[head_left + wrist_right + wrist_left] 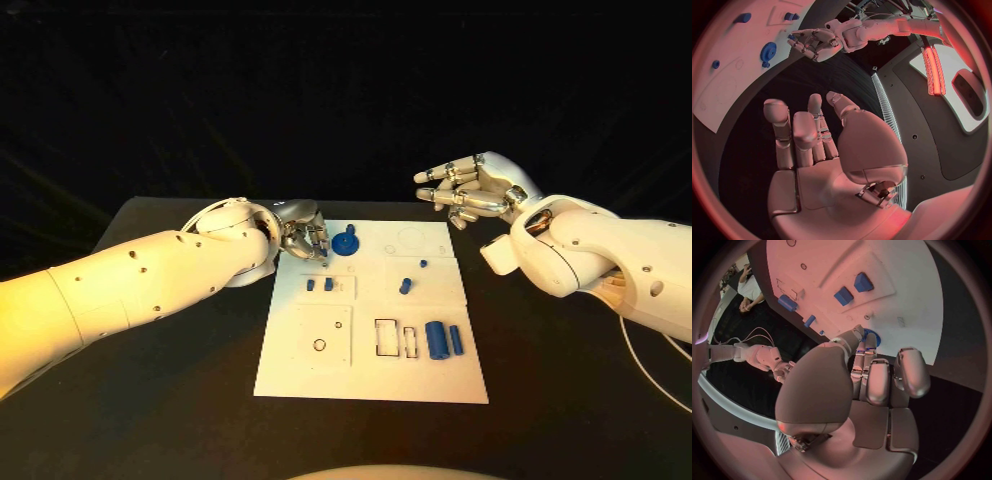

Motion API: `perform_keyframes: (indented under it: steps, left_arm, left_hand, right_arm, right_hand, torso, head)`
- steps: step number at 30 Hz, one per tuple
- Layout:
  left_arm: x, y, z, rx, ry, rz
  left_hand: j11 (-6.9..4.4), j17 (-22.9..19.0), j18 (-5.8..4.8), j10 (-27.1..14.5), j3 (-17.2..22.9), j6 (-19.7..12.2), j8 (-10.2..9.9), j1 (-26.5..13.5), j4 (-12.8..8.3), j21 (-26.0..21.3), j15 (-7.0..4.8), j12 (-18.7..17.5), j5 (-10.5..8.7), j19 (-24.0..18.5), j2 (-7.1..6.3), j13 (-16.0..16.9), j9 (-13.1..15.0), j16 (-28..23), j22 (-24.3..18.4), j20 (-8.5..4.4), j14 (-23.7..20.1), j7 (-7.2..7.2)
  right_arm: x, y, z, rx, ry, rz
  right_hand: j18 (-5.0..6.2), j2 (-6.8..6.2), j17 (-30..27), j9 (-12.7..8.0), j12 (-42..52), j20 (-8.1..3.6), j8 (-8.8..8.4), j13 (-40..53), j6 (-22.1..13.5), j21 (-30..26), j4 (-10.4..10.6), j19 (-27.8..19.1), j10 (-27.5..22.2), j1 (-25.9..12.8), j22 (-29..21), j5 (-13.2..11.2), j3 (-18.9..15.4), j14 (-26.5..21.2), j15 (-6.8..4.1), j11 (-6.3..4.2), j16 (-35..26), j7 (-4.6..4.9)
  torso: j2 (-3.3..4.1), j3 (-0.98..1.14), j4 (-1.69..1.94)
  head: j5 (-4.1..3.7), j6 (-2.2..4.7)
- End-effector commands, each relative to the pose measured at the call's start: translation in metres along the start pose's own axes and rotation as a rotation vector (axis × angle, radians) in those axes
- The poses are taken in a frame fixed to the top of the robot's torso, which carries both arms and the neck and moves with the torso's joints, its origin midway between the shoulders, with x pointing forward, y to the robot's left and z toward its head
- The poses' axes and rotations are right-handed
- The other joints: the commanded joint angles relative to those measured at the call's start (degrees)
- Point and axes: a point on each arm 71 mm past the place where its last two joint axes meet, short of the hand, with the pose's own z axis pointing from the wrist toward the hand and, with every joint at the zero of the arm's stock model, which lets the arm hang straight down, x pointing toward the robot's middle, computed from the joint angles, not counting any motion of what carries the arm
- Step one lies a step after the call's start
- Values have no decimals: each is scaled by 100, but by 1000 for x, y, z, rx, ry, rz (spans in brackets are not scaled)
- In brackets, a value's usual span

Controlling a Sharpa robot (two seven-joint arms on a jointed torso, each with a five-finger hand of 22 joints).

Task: Assemble the parts on the task board

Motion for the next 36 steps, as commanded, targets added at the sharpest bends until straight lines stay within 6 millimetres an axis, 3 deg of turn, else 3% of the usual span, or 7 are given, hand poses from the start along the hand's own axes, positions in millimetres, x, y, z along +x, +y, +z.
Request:
perform_keyframes:
  steps: [1, 36]
  left_arm:
    - [2, 4, -1, -12, 43, 11]
    - [16, 3, 8, -25, 86, 21]
  left_hand:
    - [5, -12, -81, 34, 14, 30, -17, -47, -15, 23, -39, -28, 13, 21, -8, 6, -5, -12, 187, -32, 170, -30]
    - [-1, -18, -81, 51, 22, 42, -20, -58, -24, 26, -42, -39, 14, 20, -10, 9, -7, -12, 191, -32, 170, -36]
  right_arm:
    - [2, 0, 0, -4, 15, 1]
    - [4, 1, 1, -6, 20, 3]
  right_hand:
    - [110, 17, 9, 7, 37, 10, 15, -7, -54, -31, 32, -19, -55, -13, 5, 21, -9, 30, 16, -4, -19, -3]
    - [110, 17, 9, 7, 37, 10, 15, -7, -54, -31, 32, -19, -55, -13, 5, 21, -9, 30, 16, -4, -19, -3]
  torso:
    - [5, -1, -15]
    - [9, 3, -15]
  head:
    - [7, 0]
    - [2, -52]
